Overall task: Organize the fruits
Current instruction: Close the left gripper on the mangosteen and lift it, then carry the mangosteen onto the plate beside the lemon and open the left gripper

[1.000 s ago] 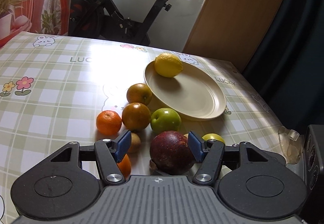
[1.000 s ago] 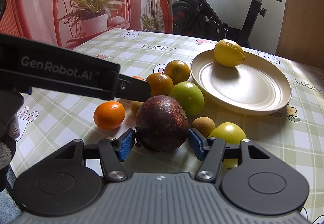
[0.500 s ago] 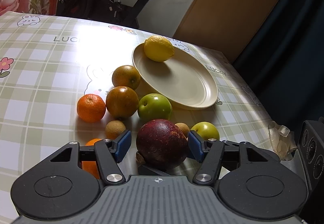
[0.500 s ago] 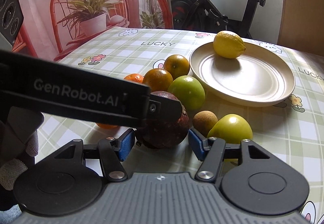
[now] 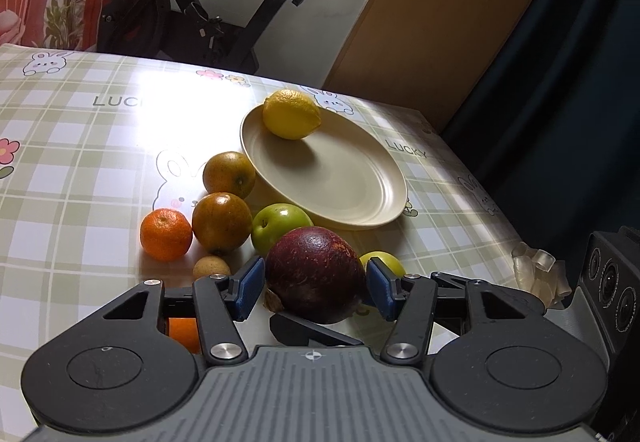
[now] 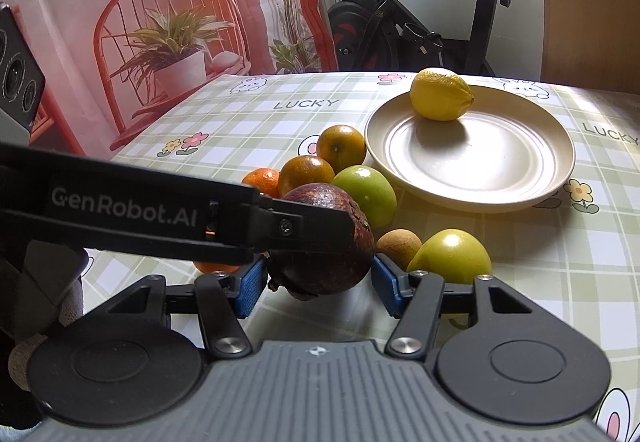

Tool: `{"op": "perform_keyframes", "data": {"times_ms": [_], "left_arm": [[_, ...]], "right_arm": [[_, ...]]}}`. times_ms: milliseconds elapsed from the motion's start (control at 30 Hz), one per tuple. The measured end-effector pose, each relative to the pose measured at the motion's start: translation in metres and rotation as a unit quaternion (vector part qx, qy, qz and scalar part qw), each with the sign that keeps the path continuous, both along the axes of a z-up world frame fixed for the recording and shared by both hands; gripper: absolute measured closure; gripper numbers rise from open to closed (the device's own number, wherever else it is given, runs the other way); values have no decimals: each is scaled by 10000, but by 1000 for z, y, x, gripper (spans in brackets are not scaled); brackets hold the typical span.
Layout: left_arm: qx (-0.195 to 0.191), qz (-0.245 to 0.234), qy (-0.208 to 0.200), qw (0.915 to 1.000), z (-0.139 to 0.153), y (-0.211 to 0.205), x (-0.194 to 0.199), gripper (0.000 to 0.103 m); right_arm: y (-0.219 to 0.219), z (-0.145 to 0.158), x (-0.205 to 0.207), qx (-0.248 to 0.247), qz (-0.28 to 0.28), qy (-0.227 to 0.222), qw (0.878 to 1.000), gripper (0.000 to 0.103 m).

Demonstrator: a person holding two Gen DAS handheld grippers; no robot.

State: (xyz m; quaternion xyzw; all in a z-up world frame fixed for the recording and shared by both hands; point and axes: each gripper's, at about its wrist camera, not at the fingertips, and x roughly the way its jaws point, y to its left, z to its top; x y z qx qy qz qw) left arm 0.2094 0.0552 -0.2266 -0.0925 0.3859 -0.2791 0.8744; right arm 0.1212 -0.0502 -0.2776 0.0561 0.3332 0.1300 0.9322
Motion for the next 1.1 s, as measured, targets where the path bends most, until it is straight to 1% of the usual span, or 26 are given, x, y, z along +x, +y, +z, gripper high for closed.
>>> {"op": "perform_keyframes", "data": {"times_ms": [67,167,267,367,400,467,533,600,700,833,933,1033,1100], "left_arm": [[-110,23,-155,9998,8,2,-2,45],[-253,58,-327,9991,19,4,-2,45],[-243,37,-502,9984,32,1,4,46],[-109,-13,-659,9978,39,-6,13,46],[-77,-36,-657,9978,39,-8,17,46],[-108,-15,-511,9986,30,-10,31,46],[-154,36,-345,9993,22,-13,45,46],[-170,53,-236,9996,16,-17,56,46],[-90,16,-220,9997,15,-23,68,46],[32,-73,-177,9998,14,-31,85,46],[30,-82,-123,9999,9,-35,98,46],[-57,-228,-43,9997,7,-40,108,46],[60,-215,-132,9997,7,-45,112,46]], "right_arm": [[0,5,-2,-8,10,-91,10000,43],[0,17,-5,-139,32,-368,9992,43],[-1,30,-5,-268,128,-665,9973,43],[-3,42,1,-361,192,-855,9955,43],[-4,45,4,-375,196,-913,9949,43],[-7,48,12,-380,200,-976,9943,43],[-11,45,20,-382,192,-956,9945,43],[-13,39,31,-414,157,-830,9956,43],[-16,27,48,-494,80,-644,9967,43],[-29,23,60,-316,-31,-591,9977,43],[-37,21,73,-256,-46,-485,9985,43],[-43,18,86,-195,-34,-303,9993,43],[-46,16,94,-216,-35,-231,9995,43]]}}
